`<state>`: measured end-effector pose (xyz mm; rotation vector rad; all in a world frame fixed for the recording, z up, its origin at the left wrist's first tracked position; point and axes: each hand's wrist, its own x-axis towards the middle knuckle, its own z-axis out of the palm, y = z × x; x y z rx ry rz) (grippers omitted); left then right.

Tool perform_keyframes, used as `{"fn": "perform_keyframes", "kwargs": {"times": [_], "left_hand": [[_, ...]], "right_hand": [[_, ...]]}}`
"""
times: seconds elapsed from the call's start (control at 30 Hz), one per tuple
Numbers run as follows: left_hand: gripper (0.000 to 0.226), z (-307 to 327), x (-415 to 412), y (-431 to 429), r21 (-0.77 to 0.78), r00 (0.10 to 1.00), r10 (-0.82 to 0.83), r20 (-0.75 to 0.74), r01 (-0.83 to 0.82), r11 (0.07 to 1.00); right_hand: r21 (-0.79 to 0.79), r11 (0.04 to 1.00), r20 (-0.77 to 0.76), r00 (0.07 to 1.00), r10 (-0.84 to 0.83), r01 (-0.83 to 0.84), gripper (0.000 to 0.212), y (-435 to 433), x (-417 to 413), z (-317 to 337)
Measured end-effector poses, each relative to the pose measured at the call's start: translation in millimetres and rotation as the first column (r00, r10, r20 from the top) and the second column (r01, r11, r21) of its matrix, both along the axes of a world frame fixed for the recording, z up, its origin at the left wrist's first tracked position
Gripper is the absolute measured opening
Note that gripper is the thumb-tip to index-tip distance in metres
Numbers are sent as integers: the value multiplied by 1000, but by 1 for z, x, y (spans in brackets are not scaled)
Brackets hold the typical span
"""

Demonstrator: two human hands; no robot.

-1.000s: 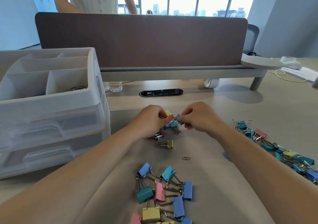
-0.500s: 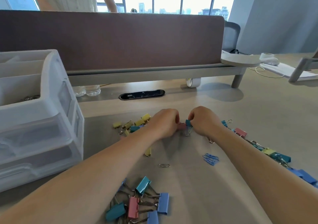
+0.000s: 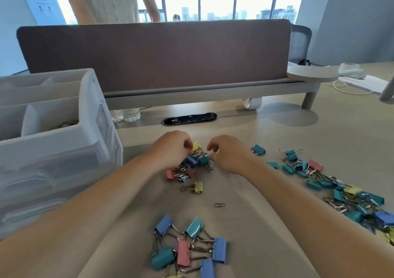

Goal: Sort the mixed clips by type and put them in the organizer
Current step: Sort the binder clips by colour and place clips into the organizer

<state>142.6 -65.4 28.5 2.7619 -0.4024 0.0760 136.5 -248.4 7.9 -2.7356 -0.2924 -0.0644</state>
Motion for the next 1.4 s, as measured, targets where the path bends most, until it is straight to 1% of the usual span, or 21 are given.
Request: {"fn": "perform_keyframes", "kwargs": {"times": [0.1,0.2,0.3,0.4,0.5,0.53,0.63,0.73,0.8,0.9,0.97,1.07,1.2,1.27,1.33,1.4], "left_hand": [[15,1,-8,11,86,999,-21,-49,25,996],[23,-2,-18,8,103,996,-40,-78,48,994],[34,-8,-25,4,200,992,-81,-100,100,975],[31,-12,-28,0,221,993,-95,-68,108,969],[22,-16,-31,-4,232,996,-82,-29,86,969],[19,-17,-31,-5,232,997,-79,-21,81,969],[17,-17,-33,-6,224,996,-82,-26,86,971],[13,-18,-33,-6,189,995,-81,-53,90,978],[11,-18,-34,-6,157,994,-85,-65,95,983],[25,-12,-38,-4,62,996,-21,-91,27,998],[22,-8,-37,-2,-11,996,26,-86,-27,1000],[22,-3,-34,0,-51,998,24,-53,-27,998],[18,4,-25,-7,-118,1000,-7,-21,5,993],[18,6,-20,-20,-139,999,-37,-29,33,990],[20,5,-16,-39,-155,995,-80,-63,70,985],[20,1,-12,-60,-147,987,-127,-103,111,983]], "right_hand": [[-69,997,-47,998,28,-31,31,18,1,0],[-148,989,-64,998,-3,-7,25,28,0,1],[-156,988,-77,997,-27,15,20,33,1,1],[-123,992,-78,996,-40,30,14,32,2,2],[-81,996,-59,998,-26,21,4,26,1,2],[-72,997,-60,998,-19,15,4,25,0,2],[-92,996,-77,997,1,-8,13,24,-4,5],[-160,987,-92,996,-4,-11,20,27,-7,5],[-216,976,-81,997,-14,-4,20,31,-9,4],[-261,965,-53,998,-20,5,20,36,-10,3],[-218,976,-66,998,-20,5,22,36,-11,5],[-100,995,-89,995,-39,30,24,31,-11,9],[-4,995,-45,994,-98,98,14,11,-9,19],[6,993,-37,992,-117,118,6,-4,-10,22],[-19,991,-42,991,-131,130,2,-19,-12,20],[-88,989,-41,991,-126,122,6,-32,-12,13]]}}
